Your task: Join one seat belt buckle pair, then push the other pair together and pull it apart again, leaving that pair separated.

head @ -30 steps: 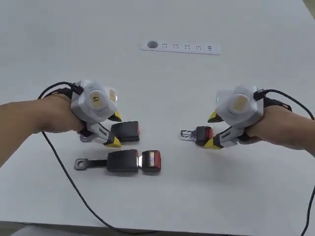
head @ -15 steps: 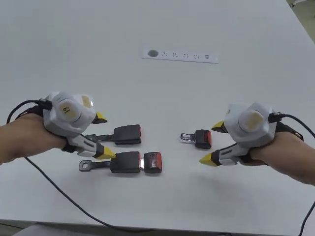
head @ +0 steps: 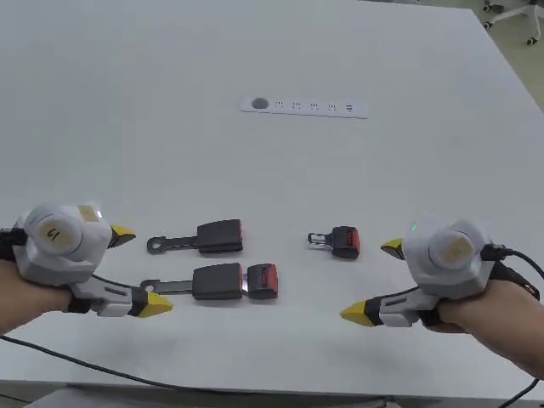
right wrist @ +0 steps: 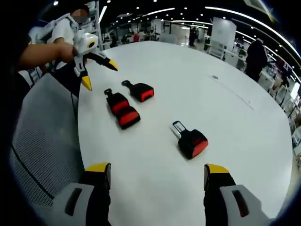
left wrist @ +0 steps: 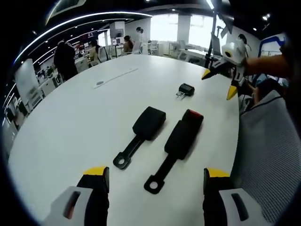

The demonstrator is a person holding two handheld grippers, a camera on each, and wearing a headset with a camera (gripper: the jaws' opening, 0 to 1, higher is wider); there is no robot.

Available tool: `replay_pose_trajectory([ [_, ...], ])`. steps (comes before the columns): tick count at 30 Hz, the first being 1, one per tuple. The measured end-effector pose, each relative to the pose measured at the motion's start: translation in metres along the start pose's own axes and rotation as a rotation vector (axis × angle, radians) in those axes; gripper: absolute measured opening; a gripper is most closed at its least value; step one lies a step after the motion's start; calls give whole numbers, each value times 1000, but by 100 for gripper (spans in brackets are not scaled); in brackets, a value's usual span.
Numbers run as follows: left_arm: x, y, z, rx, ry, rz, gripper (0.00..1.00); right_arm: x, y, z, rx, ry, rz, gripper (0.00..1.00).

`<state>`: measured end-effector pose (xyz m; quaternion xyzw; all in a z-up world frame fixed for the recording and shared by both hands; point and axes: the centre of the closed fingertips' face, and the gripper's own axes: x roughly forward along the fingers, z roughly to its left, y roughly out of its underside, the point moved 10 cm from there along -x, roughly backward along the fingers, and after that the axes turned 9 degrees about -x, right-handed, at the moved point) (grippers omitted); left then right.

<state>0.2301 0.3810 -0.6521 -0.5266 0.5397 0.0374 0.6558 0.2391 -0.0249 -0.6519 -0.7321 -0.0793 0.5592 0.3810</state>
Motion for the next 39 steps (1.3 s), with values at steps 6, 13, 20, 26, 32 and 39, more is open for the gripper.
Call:
replay_pose_trajectory([
  [6, -15, 9, -6, -50, -35, -29, 91, -6, 8, 5, 69, 32, -66, 93],
  [13, -19, 29, -8, -125, -51, -66, 97, -17, 3, 13, 69, 61, -114, 99],
  [20, -22, 36, -11, -142, -59, -91, 100, -15, 0, 15, 75, 80, -128, 99],
  [26, -27, 36, -11, -135, -85, -112, 100, -14, -4, 18, 81, 87, -129, 99],
  [32, -28, 35, -12, -150, -95, -122, 100, -11, -3, 22, 82, 78, -127, 99],
  [39, -27, 40, -7, -152, -96, -123, 100, -9, -1, 19, 89, 80, -131, 99],
])
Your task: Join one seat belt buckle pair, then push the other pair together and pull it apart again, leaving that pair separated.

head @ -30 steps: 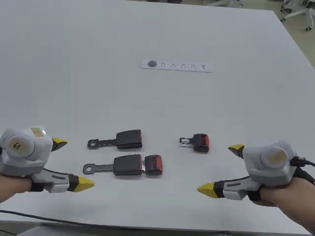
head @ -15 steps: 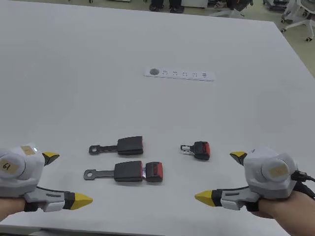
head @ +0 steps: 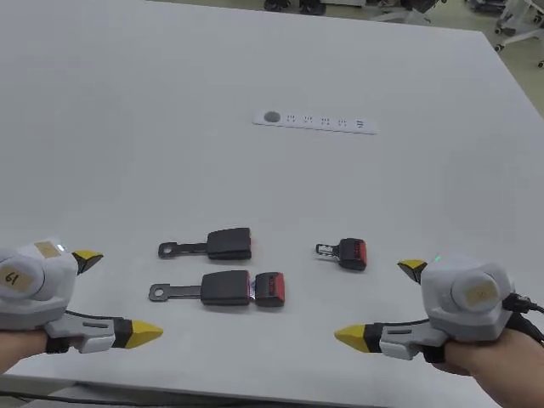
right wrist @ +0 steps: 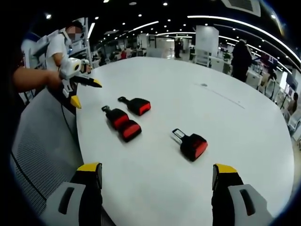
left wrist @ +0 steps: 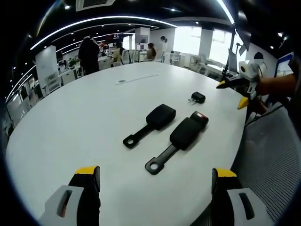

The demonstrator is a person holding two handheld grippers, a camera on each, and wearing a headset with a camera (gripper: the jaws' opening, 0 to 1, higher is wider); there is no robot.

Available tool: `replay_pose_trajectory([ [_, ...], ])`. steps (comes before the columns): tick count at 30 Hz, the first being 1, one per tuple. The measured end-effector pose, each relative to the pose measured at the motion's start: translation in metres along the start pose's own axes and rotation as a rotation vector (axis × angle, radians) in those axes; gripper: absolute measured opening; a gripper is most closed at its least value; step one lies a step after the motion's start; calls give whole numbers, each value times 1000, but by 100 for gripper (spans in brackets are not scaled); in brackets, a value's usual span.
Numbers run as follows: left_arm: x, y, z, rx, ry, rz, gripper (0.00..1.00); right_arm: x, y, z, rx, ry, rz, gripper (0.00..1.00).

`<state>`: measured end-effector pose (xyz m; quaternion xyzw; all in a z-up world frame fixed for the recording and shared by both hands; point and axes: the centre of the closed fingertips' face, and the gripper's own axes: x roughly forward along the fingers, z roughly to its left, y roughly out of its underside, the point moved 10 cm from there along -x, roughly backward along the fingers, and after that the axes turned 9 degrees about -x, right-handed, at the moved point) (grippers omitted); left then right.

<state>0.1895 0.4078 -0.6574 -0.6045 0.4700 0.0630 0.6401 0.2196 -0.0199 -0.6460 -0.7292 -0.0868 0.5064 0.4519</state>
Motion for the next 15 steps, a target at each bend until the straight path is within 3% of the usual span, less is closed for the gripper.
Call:
replay_pose_trajectory([
  [5, -2, -2, -5, -4, -1, 5, 100, -3, -4, 2, 1, 1, -6, 99],
  [10, -2, 1, -2, -12, -5, 5, 100, -3, -5, 4, 4, 2, -7, 99],
  [15, -3, 3, -7, -8, -11, 6, 100, -1, 2, 6, 17, -1, 9, 99],
])
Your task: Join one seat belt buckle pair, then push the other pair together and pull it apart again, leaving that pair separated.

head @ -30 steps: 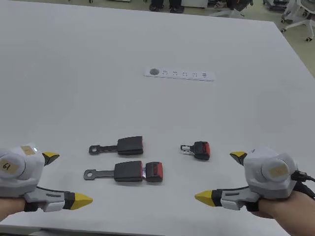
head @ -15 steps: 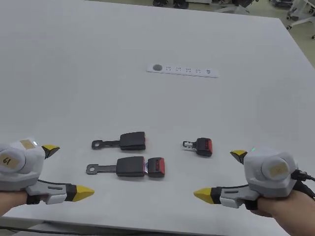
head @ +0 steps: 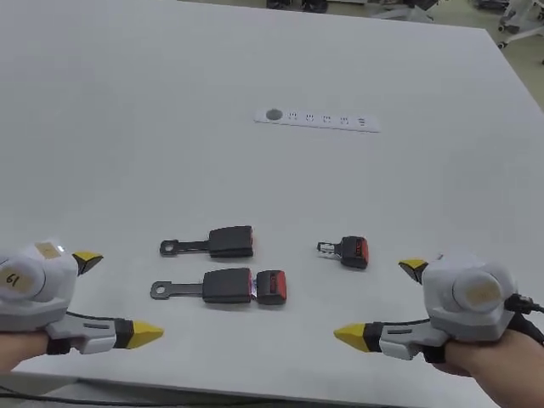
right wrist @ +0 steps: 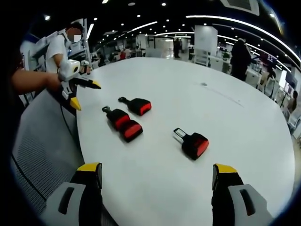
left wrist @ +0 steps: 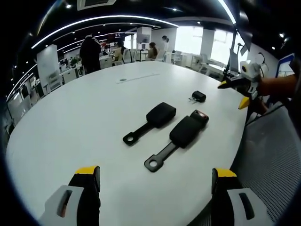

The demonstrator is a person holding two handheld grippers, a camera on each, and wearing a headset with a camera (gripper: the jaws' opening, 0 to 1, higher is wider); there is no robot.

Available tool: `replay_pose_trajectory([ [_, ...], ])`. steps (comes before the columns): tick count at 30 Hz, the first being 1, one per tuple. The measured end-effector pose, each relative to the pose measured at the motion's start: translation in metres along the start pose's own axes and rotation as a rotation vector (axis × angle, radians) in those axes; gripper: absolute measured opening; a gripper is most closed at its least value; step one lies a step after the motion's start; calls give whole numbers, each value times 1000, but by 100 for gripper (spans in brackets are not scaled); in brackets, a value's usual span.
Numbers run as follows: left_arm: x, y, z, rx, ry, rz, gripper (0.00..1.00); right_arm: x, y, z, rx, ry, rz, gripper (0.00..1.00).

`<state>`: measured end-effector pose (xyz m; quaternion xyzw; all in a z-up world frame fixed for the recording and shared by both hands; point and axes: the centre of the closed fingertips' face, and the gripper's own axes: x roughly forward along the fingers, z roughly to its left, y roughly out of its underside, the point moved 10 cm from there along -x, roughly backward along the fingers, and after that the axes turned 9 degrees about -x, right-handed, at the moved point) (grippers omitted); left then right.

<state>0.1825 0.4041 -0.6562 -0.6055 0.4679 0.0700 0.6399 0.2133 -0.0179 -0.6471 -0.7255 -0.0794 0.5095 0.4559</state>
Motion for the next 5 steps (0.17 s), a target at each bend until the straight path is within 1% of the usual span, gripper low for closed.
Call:
replay_pose_trajectory([
  [2, -1, 1, -3, -6, 2, 5, 100, 0, 3, 0, 16, -2, 2, 99],
  [5, 0, 5, 1, -6, 3, 7, 100, -1, 4, 0, 21, 1, 1, 99],
])
